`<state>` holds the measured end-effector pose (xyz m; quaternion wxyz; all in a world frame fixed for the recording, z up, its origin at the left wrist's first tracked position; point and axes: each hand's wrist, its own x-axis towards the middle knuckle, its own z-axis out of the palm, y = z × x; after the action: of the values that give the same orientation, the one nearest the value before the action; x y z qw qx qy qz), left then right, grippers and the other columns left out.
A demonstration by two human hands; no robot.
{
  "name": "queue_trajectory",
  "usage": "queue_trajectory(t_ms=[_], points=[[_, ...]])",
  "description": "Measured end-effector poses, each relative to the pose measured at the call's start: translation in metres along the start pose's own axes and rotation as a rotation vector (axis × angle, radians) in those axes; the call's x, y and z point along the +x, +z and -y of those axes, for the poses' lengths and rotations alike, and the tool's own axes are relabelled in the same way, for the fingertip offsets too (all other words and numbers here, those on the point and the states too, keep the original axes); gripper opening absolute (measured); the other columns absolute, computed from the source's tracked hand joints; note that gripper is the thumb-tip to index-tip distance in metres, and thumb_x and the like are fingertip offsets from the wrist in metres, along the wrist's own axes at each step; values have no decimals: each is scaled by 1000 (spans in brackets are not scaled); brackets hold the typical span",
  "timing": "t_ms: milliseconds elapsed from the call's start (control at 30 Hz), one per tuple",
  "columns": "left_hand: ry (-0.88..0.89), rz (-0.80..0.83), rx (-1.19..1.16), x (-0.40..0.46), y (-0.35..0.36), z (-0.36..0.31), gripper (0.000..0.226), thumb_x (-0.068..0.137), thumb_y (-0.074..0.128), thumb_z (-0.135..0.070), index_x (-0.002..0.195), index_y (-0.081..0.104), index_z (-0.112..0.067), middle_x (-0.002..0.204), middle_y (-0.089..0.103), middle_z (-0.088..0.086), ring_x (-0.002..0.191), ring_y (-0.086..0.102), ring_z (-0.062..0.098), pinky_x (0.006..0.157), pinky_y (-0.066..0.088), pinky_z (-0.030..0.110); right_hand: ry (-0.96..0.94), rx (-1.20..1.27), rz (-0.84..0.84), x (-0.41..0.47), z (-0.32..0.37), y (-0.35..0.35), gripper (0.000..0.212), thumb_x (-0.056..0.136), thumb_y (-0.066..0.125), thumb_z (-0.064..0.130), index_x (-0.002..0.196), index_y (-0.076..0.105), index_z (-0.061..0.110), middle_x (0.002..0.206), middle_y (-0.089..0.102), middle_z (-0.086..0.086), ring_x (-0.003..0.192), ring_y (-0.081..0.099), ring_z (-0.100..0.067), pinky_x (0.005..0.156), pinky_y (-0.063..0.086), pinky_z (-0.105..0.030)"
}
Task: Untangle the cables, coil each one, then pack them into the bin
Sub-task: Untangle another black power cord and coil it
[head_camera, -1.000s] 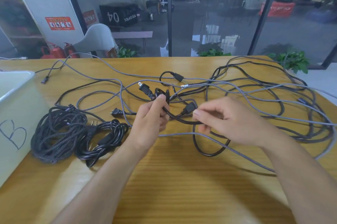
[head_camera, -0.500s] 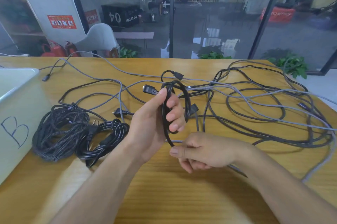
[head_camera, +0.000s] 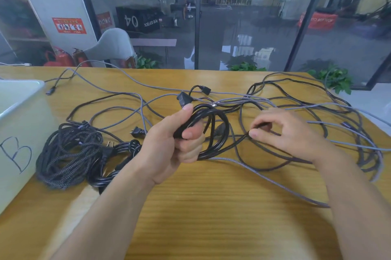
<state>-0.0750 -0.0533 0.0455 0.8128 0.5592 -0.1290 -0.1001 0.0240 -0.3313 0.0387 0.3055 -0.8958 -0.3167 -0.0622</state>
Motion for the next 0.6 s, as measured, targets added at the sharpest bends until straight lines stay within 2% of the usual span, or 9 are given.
queue_trajectory(t_ms=[67, 133, 200, 267, 300, 367, 433, 533, 600], points=[[-7, 15, 7, 0, 2, 1, 47, 99, 39, -46, 58, 39, -23, 51, 23, -9, 46, 14, 9, 45, 19, 23, -14, -36, -46, 0, -5, -5, 27, 89, 66, 62, 84, 73, 36, 84, 69, 15, 86, 64, -13, 98, 45, -50], [-20, 42, 35, 1, 6, 3, 47, 99, 38, -46, 58, 40, -23, 51, 23, -8, 46, 14, 10, 46, 18, 24, 13, -129, -154, 2, -8, -3, 35, 86, 64, 69, 76, 69, 36, 70, 66, 14, 80, 62, -9, 100, 44, -48], [-37, 81, 109, 3, 13, 9, 47, 99, 35, -45, 57, 41, -24, 51, 24, -7, 47, 15, 11, 48, 15, 26, 98, -266, -299, 6, 0, 4, 50, 77, 61, 79, 65, 63, 31, 53, 55, 12, 72, 54, -15, 81, 45, -38], [-50, 86, 199, 4, 18, 14, 47, 99, 34, -45, 57, 42, -24, 52, 24, -6, 48, 14, 13, 51, 12, 29, 119, -355, -466, 10, 19, 15, 59, 78, 64, 77, 59, 55, 22, 45, 45, 8, 57, 46, -22, 56, 39, -33], [-51, 72, 241, 5, 19, 17, 48, 99, 35, -46, 58, 42, -24, 53, 23, -6, 49, 14, 13, 52, 12, 29, 87, -339, -533, 10, 30, 21, 60, 81, 69, 72, 59, 51, 19, 44, 43, 6, 51, 43, -23, 50, 36, -33], [-49, 29, 323, 6, 18, 19, 48, 101, 36, -47, 60, 42, -22, 55, 22, -5, 51, 14, 14, 50, 16, 26, 23, -161, -603, 10, 46, 33, 51, 87, 76, 56, 62, 51, 18, 46, 46, 4, 48, 44, -21, 50, 37, -34], [-54, -29, 408, 8, 17, 22, 52, 108, 36, -47, 65, 41, -20, 58, 22, -4, 53, 17, 15, 51, 17, 25, 7, 115, -537, 9, 55, 44, 37, 95, 73, 41, 69, 59, 20, 51, 49, 4, 50, 44, -16, 54, 40, -33], [-56, -128, 494, 11, 17, 27, 50, 112, 30, -42, 73, 42, -14, 60, 25, -4, 54, 21, 12, 53, 18, 26, 93, 494, -302, 7, 67, 50, 23, 100, 57, 29, 86, 76, 26, 66, 59, 5, 60, 52, -22, 61, 46, -47], [-39, -177, 511, 13, 16, 29, 50, 112, 29, -42, 75, 43, -11, 61, 27, -5, 54, 22, 11, 51, 21, 22, 111, 562, -225, 5, 70, 52, 28, 100, 58, 13, 97, 81, 30, 81, 66, 9, 68, 62, -16, 59, 51, -32]])
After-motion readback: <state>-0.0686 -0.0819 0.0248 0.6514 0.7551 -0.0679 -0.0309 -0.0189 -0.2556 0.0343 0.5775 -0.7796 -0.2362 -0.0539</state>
